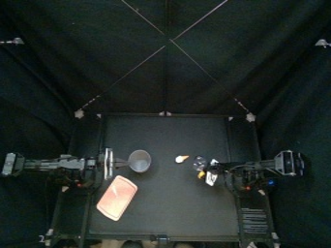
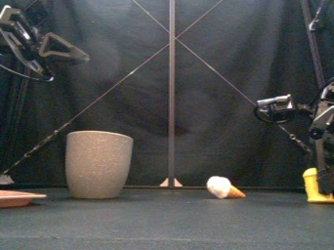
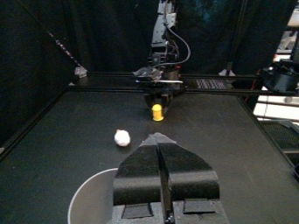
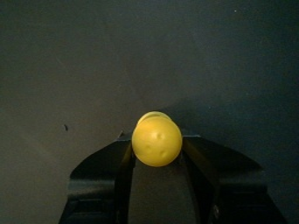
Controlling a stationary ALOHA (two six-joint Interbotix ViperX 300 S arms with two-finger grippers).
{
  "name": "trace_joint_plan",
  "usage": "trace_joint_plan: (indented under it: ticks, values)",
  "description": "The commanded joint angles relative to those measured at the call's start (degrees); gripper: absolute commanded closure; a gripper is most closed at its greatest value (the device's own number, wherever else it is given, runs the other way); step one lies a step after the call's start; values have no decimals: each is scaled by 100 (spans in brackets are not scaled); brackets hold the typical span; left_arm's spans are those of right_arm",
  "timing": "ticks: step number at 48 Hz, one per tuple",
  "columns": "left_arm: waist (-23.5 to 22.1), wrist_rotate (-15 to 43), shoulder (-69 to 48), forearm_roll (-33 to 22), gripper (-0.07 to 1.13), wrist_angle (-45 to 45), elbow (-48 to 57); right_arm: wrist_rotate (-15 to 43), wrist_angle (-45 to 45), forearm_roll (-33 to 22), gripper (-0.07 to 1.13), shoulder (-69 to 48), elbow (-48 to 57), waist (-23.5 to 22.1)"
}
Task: Pick the yellow can then place it on the pink plate
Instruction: Place yellow can on the pink plate
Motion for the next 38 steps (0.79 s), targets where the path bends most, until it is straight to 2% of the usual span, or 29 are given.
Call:
trace_joint_plan:
  ticks: [1,10,21,38]
  values:
    - [26,0,9,0,105,-35,-79,0,-44,0,33,-97,-132,62]
    - [105,0,9,0,105,-35,-88,0,-149,0,33,-281,-439,316]
    - [316,9,0,9,105,-35,-105,-18,-334,-123,33,-167,-1336,668]
    - [976,9,0,0,105,-79,-176,-26,-633,-905,33,1582,-3252,1011]
